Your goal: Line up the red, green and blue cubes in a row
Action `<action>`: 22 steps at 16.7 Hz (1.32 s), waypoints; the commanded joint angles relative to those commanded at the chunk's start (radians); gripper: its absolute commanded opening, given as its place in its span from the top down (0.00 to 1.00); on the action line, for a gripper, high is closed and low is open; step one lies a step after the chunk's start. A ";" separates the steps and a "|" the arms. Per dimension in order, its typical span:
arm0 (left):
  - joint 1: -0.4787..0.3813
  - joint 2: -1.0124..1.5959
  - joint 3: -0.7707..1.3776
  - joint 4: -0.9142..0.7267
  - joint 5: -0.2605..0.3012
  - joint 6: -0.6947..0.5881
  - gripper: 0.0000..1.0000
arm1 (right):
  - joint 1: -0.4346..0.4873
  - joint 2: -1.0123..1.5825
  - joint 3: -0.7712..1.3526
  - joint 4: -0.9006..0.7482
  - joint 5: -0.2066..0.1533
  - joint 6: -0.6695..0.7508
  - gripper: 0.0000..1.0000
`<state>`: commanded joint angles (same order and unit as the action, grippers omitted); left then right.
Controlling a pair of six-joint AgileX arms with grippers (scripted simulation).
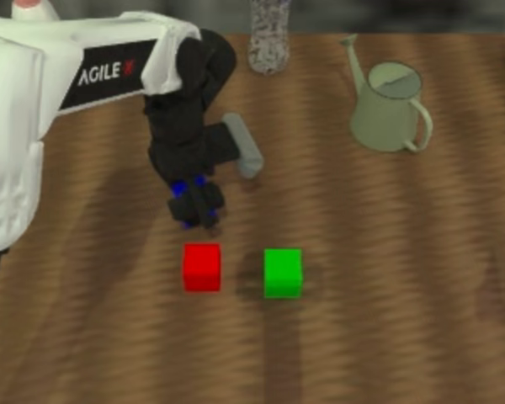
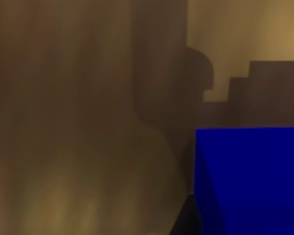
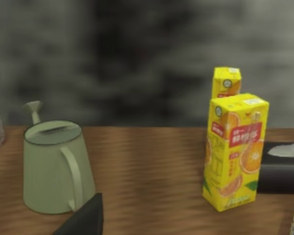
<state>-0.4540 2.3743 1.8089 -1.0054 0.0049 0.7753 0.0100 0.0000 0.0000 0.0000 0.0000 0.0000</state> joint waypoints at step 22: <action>-0.229 0.055 0.433 -0.385 0.003 -0.033 1.00 | 0.000 0.000 0.000 0.000 0.000 0.000 0.00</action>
<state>-0.6828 2.4291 2.2417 -1.3899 0.0082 0.7421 0.0100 0.0000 0.0000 0.0000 0.0000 0.0000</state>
